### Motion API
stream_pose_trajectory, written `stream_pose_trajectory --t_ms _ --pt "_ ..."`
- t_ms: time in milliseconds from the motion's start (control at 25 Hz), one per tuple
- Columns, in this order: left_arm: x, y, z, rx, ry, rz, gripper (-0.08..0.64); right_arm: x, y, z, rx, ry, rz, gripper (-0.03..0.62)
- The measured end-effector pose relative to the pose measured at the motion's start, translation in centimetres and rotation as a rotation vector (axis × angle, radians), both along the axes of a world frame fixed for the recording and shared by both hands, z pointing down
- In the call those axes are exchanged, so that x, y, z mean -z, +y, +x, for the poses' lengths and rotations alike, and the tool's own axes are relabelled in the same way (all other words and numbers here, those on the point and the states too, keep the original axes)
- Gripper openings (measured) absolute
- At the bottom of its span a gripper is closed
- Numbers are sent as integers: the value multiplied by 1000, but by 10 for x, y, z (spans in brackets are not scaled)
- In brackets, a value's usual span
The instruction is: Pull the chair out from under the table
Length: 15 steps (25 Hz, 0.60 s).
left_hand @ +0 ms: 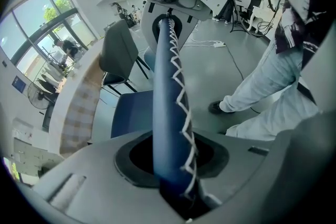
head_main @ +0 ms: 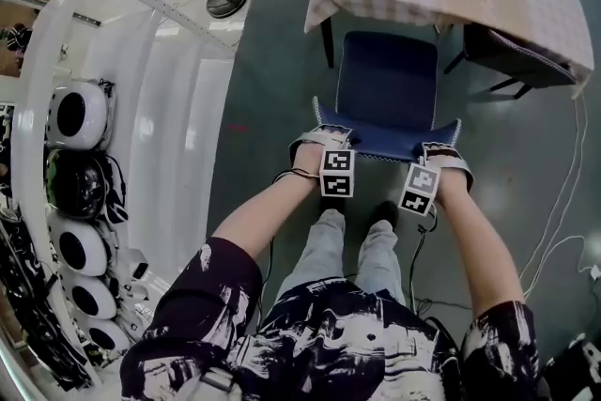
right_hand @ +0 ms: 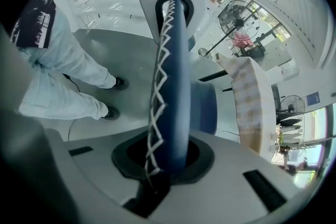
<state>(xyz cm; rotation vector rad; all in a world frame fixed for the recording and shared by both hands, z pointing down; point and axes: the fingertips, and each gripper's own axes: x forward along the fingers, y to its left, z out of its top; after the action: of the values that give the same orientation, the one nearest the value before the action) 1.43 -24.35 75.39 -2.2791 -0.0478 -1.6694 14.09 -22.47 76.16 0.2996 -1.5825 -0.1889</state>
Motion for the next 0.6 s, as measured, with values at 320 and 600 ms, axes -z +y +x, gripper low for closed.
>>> stream_pose_trajectory --t_ms 320,600 --pt "-2 48 -8 9 3 -5 110 -2 48 -7 -20 4 -7 40" --pt "-2 91 -16 9 -8 -19 110 -3 91 -15 -15 4 -30 41"
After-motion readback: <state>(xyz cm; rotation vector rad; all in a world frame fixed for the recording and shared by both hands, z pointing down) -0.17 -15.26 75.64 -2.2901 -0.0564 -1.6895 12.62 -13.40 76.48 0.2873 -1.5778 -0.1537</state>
